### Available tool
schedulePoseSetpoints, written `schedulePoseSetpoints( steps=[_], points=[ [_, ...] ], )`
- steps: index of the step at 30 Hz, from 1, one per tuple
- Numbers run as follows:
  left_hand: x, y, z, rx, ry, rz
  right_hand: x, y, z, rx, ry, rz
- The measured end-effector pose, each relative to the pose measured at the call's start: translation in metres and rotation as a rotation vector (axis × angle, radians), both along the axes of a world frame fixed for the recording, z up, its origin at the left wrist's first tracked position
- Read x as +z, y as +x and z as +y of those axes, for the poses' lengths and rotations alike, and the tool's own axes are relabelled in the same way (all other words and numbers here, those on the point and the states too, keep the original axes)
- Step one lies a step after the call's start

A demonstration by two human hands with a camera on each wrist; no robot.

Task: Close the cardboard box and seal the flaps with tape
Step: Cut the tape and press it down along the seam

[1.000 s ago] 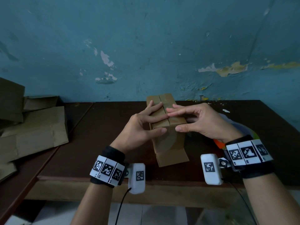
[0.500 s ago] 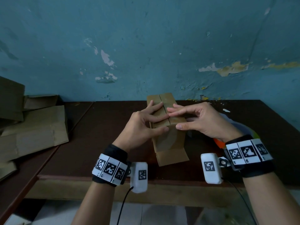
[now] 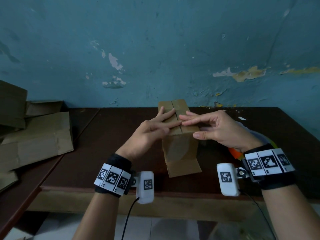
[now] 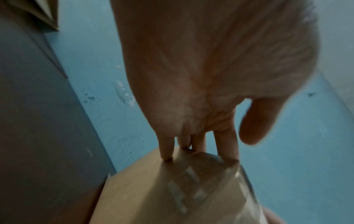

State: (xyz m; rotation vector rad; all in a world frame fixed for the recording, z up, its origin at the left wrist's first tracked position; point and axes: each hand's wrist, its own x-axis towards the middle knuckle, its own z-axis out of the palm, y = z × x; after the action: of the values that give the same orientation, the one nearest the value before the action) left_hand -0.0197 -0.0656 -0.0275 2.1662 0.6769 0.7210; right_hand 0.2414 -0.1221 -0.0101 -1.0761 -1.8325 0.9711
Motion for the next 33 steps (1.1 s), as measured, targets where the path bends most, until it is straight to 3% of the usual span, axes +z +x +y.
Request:
schedulePoseSetpoints(
  steps=[4,8,14,21,33],
  points=[
    [0.0,-0.011,0.003,-0.011,-0.161,-0.125,0.003,-0.001,-0.001,-0.023,0.028,-0.039],
    [-0.01,-0.017,0.006,-0.082,-0.04,-0.168,0.006,-0.002,-0.003,-0.036,-0.035,-0.017],
    [-0.013,-0.017,0.009,-0.098,-0.033,-0.21,0.008,-0.004,-0.006,-0.039,-0.089,0.038],
    [-0.011,-0.016,0.007,-0.069,-0.045,-0.259,0.01,-0.006,-0.008,-0.062,-0.094,0.052],
    [-0.01,-0.003,0.003,0.067,0.053,-0.179,0.007,-0.008,-0.005,-0.047,-0.078,0.036]
  ],
)
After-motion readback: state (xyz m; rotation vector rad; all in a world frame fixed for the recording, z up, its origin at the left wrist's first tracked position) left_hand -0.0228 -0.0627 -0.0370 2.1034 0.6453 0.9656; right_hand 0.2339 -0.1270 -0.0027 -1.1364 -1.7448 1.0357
